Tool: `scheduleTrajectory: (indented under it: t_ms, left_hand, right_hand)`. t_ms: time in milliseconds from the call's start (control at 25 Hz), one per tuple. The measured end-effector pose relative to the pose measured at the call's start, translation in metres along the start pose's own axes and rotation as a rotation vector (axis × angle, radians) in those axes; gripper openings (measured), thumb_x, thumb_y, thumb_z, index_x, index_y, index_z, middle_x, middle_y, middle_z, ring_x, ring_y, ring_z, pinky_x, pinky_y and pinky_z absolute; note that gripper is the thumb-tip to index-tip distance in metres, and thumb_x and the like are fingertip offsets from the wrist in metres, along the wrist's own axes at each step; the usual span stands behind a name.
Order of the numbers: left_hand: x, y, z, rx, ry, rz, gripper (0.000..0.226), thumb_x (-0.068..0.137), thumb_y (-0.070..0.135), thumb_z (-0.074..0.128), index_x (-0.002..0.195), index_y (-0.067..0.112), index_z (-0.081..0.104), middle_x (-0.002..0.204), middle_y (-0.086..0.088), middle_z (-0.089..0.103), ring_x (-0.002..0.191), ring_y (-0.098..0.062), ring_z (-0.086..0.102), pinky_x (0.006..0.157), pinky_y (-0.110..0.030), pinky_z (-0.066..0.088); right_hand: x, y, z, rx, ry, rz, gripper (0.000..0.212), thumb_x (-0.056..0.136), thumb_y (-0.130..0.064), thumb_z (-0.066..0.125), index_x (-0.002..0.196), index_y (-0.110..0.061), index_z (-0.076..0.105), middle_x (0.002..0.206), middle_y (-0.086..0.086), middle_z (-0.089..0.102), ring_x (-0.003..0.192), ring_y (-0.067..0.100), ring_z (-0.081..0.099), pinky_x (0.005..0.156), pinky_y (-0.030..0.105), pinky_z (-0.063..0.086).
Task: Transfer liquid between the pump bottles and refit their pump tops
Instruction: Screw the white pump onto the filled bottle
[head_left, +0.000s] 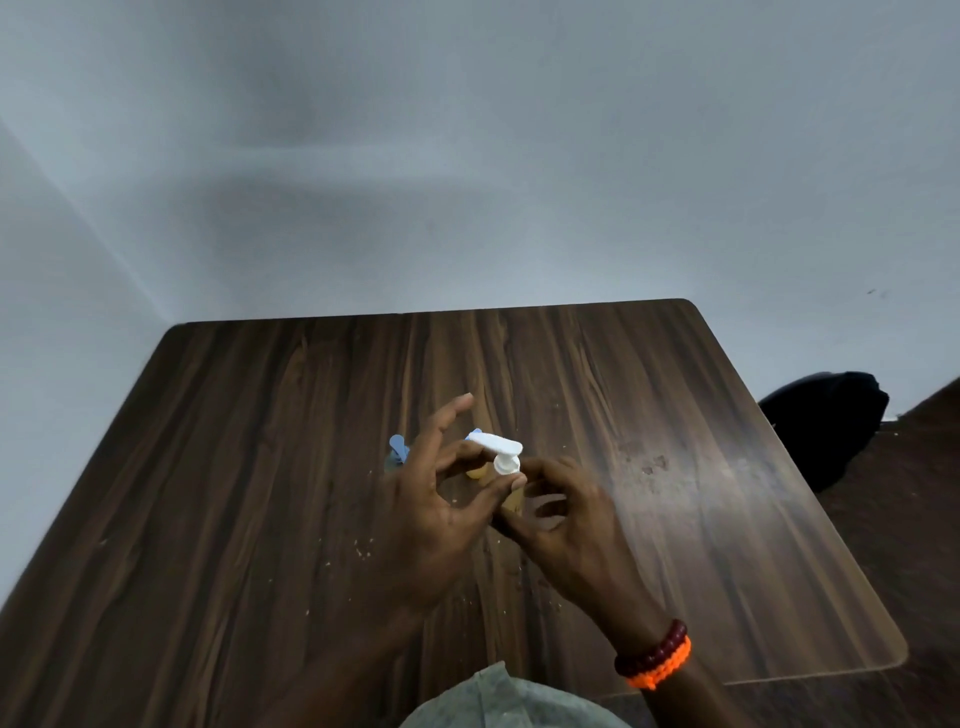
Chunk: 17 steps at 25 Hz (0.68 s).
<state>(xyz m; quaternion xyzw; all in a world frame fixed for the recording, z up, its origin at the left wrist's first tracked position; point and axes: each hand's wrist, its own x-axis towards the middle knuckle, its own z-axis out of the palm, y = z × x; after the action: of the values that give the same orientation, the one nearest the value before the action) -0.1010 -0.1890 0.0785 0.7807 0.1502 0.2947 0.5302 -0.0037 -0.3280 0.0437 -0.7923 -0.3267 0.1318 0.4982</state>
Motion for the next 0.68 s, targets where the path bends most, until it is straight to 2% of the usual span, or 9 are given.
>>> scheduleTrajectory:
  t_ms: [80, 200, 280, 320, 400, 520, 600, 680]
  left_hand:
    - [-0.004, -0.007, 0.014, 0.046, 0.067, 0.021, 0.084, 0.079, 0.024, 0.091, 0.152, 0.028, 0.049, 0.108, 0.006, 0.079, 0.109, -0.006, 0.076, 0.1, -0.026, 0.06]
    - [-0.008, -0.023, 0.031, 0.093, 0.093, 0.053, 0.085, 0.077, 0.019, 0.095, 0.146, 0.037, 0.048, 0.107, 0.005, 0.076, 0.108, -0.011, 0.075, 0.096, -0.021, 0.059]
    - [-0.007, -0.034, 0.04, 0.099, 0.053, 0.018, 0.087, 0.076, 0.019, 0.096, 0.146, 0.038, 0.047, 0.104, 0.006, 0.073, 0.103, -0.013, 0.074, 0.093, -0.024, 0.06]
    - [-0.006, -0.039, 0.044, 0.117, 0.017, -0.01, 0.088, 0.077, 0.025, 0.096, 0.148, 0.036, 0.046, 0.106, 0.007, 0.07, 0.103, -0.013, 0.073, 0.094, -0.028, 0.061]
    - [-0.002, -0.051, 0.05, 0.201, -0.058, -0.071, 0.092, 0.079, 0.046, 0.089, 0.156, 0.032, 0.041, 0.127, 0.006, 0.065, 0.12, -0.012, 0.066, 0.102, -0.038, 0.058]
    - [-0.001, -0.072, 0.053, 0.345, -0.045, -0.245, 0.096, 0.086, 0.05, 0.083, 0.163, 0.025, 0.032, 0.162, 0.002, 0.045, 0.149, -0.014, 0.044, 0.121, -0.043, 0.044]
    - [-0.004, -0.09, 0.046, 0.422, -0.055, -0.385, 0.096, 0.09, 0.049, 0.078, 0.166, 0.021, 0.026, 0.17, -0.002, 0.034, 0.157, -0.02, 0.034, 0.125, -0.045, 0.039]
    - [-0.01, -0.113, 0.039, 0.468, -0.086, -0.493, 0.091, 0.092, 0.047, 0.077, 0.165, 0.018, 0.03, 0.169, -0.007, 0.035, 0.156, -0.026, 0.038, 0.123, -0.052, 0.042]
  right_hand:
    - [-0.002, 0.005, 0.001, -0.037, 0.111, -0.011, 0.043, 0.078, -0.054, 0.075, 0.115, -0.033, 0.067, 0.101, -0.014, 0.064, 0.089, 0.005, 0.064, 0.07, 0.016, 0.055]
    - [-0.003, 0.018, 0.009, -0.083, 0.173, -0.052, 0.027, 0.082, -0.034, 0.082, 0.107, -0.027, 0.073, 0.091, -0.012, 0.064, 0.081, 0.009, 0.063, 0.063, 0.021, 0.054]
    - [0.0, 0.032, 0.013, -0.097, 0.186, -0.034, 0.022, 0.082, -0.022, 0.084, 0.102, -0.024, 0.075, 0.09, -0.011, 0.065, 0.08, 0.008, 0.062, 0.061, 0.023, 0.054]
    - [0.004, 0.04, 0.013, -0.087, 0.185, -0.025, 0.02, 0.08, -0.015, 0.083, 0.097, -0.023, 0.075, 0.088, -0.009, 0.067, 0.079, 0.008, 0.063, 0.062, 0.026, 0.055]
    - [0.017, 0.061, 0.011, -0.015, 0.164, 0.035, 0.021, 0.077, -0.003, 0.077, 0.086, -0.021, 0.074, 0.083, -0.006, 0.072, 0.078, 0.01, 0.068, 0.065, 0.035, 0.057]
    - [0.046, 0.088, 0.008, 0.028, 0.175, 0.19, 0.009, 0.085, -0.013, 0.077, 0.085, -0.022, 0.075, 0.078, -0.007, 0.075, 0.076, 0.007, 0.071, 0.066, 0.038, 0.06]
    - [0.069, 0.104, 0.011, -0.018, 0.241, 0.213, 0.009, 0.092, -0.018, 0.075, 0.084, -0.021, 0.075, 0.072, -0.009, 0.072, 0.075, 0.004, 0.069, 0.065, 0.038, 0.059]
    - [0.093, 0.126, 0.017, -0.046, 0.227, 0.232, 0.017, 0.096, -0.02, 0.071, 0.08, -0.018, 0.074, 0.07, -0.006, 0.072, 0.073, 0.008, 0.068, 0.065, 0.041, 0.058]
